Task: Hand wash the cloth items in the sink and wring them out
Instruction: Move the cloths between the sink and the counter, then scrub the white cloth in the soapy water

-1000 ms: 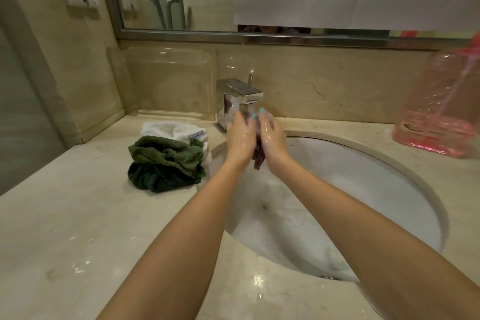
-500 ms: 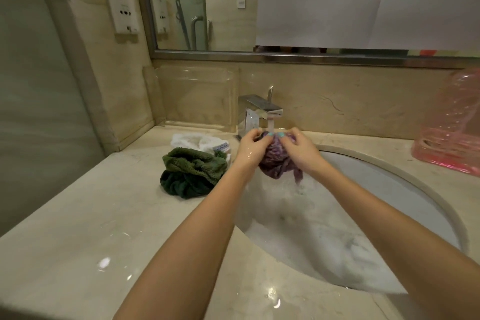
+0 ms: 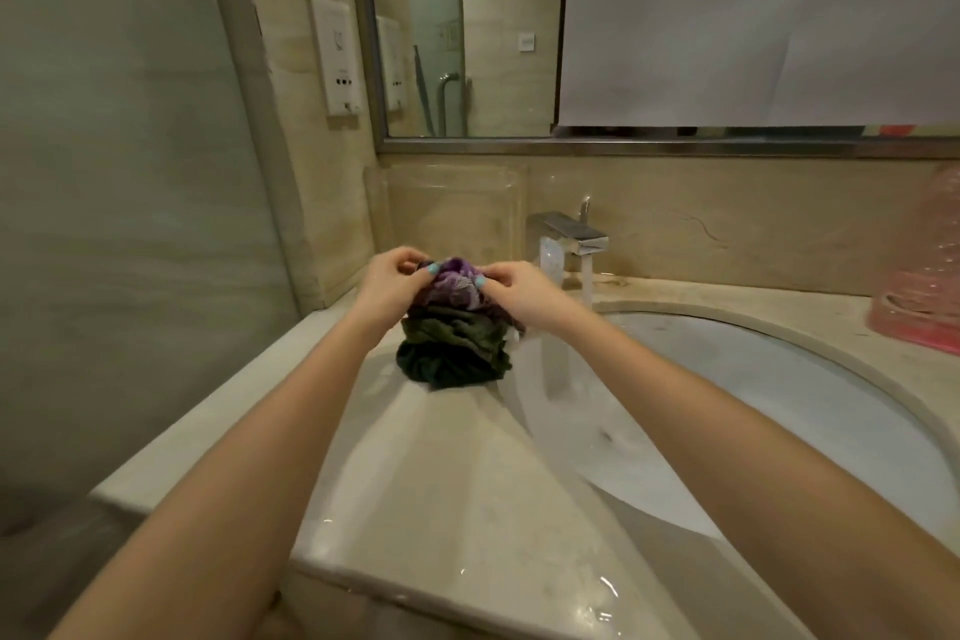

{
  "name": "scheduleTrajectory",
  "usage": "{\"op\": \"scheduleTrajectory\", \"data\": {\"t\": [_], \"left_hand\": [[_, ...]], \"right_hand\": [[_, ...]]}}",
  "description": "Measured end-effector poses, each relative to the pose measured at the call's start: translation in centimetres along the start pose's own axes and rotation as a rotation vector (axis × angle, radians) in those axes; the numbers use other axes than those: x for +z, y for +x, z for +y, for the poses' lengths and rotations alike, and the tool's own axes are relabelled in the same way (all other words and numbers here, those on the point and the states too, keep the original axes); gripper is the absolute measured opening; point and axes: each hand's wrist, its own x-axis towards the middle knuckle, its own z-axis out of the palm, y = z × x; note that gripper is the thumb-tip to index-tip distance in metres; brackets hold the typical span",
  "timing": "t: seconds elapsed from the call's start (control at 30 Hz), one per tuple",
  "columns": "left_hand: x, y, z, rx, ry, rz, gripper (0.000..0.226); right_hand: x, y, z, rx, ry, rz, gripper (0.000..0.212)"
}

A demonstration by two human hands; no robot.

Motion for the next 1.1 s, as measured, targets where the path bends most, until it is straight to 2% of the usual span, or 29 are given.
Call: {"op": "scheduleTrajectory", "data": {"t": [0.13,0.33,0.43,0.53,0.6,0.67,0.87,0.97,1.03,1.1], "left_hand": [[-1.6,-0.9,-0.2,-0.030,0.105,-0.007,0.023],[1.8,-2.1,4.9,0.340,0.344,-0.032,0.019],[5.6,-2.7,6.9,0.465,0.398,-0.158,0.021],[10.8,-3.0,6.5,0.534,0.505,-0.401,0.023],[14.7,-3.1,5.5,0.495,0.548,-0.576,0.028],[18.5,-3.3,4.1,0.384,0.576,-0.730,0.038],[27.6,-4.5,0.2,0.132,0.686,-1.137,0.068],[30.1,-5.1,-1.0,0.167,0.861,-1.248,0.071],[30.5,-5.5,-1.2,0.225,0.927,-1.243,0.062],[30.0,-5.4,-1.1,0.211,0.888,-1.267,0.048]], "right_hand": [[-1.4,-1.7,0.7,0.074,-0.115,0.041,0.033],[-6.0,-4.7,3.7,0.146,-0.128,0.090,0.028],[-8.2,-6.2,5.9,0.192,-0.129,0.077,0.024],[-10.1,-8.0,8.8,0.242,-0.216,0.002,0.022],[-11.4,-9.3,11.0,0.313,-0.310,-0.087,0.026],[-12.3,-10.5,13.5,0.456,-0.391,-0.209,0.033],[-12.6,-14.4,18.4,0.808,-0.620,-0.503,0.066],[-12.3,-15.3,20.1,0.798,-0.623,-0.518,0.059],[-12.0,-15.2,20.3,0.764,-0.617,-0.501,0.050],[-11.9,-14.8,20.3,0.719,-0.558,-0.492,0.037]]}}
